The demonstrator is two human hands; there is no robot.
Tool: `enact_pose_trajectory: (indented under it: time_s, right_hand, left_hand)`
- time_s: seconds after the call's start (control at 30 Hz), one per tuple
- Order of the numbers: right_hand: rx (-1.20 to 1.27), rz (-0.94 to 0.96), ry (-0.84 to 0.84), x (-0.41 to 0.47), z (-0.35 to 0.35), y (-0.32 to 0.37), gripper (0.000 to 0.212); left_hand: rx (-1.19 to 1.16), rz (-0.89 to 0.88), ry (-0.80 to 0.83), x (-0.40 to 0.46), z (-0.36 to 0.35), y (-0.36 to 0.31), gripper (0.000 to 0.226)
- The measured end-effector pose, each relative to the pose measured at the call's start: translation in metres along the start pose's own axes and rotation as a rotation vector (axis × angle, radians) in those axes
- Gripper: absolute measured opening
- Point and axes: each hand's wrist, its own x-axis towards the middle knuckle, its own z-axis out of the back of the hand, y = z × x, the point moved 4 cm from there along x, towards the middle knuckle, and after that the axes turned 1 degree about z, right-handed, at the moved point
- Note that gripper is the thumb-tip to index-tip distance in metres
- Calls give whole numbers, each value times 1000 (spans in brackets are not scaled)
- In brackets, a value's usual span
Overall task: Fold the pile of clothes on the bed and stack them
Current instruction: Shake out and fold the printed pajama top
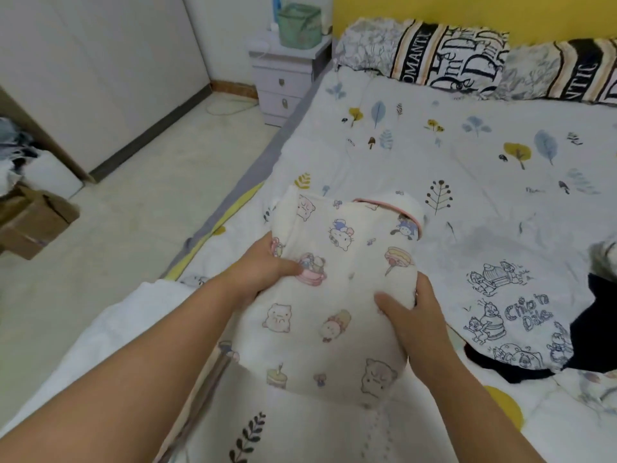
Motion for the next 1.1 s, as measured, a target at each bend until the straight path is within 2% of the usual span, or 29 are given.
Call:
enact_pose_trajectory:
  time_s: [0.07,0.3,0.63,0.7,0.77,0.83,0.87,0.9,0.93,0.97,1.0,1.03,1.1]
  right_hand:
    - [18,-3,6,26,-19,6,39]
    - [66,-23,6,123,-89,-6,49]
    - [129,-60,57,188,-157,-68,41]
    - [57,-39,40,193,-162,-78,44]
    - [-134,-23,-16,197,-162,-84,50]
    - [-534,0,-131,198,-160,-86,64]
    - [-702,57,-220,197,-160,-82,69]
    - [-776,161,-311,194,-164,-73,71]
    - [-784,283,-369,191,-171,-65,71]
    - [-802,378,-359,191,-181,-57,70]
    - [-872,413,-273,193,-194,-55,70]
    - [-982,398,-145,196,-206,-59,70]
    - [-1204,307,99,203,-221,-80,71]
  left_hand:
    - [22,-13,-27,23,18,-14,55]
    - [126,-28,-90,114,73,-33,41]
    - [226,48,-177,202,132,11,44]
    - [216,32,-201,213,139,24,48]
    - [254,-2,-320,220,148,37,59]
    - [565,-34,-587,219,154,43,68]
    - [803,-56,-729,214,151,39,70]
    - [997,-133,-804,211,143,33,71]
    - [1129,-255,-798,208,130,27,71]
    - [1220,-384,-720,211,118,25,69]
    - [1322,-469,-587,217,105,27,65]
    - [1428,-495,-437,223,97,34,62]
    - [1584,-394,-182,236,91,61,60]
